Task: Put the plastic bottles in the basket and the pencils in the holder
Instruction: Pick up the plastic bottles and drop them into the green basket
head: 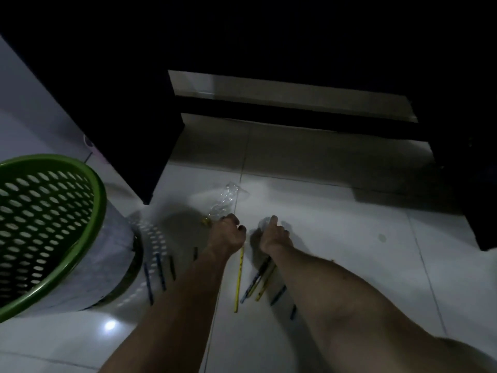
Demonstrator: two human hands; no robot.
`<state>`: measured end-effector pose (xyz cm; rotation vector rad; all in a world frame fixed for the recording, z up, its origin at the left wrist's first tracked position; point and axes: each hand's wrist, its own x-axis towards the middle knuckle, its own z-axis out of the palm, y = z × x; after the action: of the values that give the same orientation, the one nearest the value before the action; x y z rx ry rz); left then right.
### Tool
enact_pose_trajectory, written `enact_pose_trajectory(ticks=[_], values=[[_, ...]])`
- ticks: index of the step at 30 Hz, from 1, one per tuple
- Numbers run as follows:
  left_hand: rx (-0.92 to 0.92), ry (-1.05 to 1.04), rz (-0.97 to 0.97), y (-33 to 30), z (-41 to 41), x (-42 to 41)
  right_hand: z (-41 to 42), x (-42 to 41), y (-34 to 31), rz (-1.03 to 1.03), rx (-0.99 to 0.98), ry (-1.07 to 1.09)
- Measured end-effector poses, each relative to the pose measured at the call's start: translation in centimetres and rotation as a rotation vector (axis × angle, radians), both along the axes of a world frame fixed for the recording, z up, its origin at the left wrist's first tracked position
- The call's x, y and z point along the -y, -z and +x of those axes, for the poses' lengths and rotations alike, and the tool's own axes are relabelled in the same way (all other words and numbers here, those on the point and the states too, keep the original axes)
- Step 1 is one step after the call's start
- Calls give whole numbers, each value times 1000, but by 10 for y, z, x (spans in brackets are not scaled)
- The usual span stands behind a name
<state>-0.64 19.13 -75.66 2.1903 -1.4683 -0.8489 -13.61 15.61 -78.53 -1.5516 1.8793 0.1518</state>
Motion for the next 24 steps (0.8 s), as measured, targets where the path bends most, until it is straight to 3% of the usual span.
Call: enact_pose_trajectory(ticks=[9,14,24], values=[[46,-4,54,16,17,-13,11,0,23,-87,14,20],[74,-35,-57,-44,33,-10,34,-1,-41,-138,180,129],[150,-246,-314,-180,121,-20,157,-14,-185,-236,528,11]])
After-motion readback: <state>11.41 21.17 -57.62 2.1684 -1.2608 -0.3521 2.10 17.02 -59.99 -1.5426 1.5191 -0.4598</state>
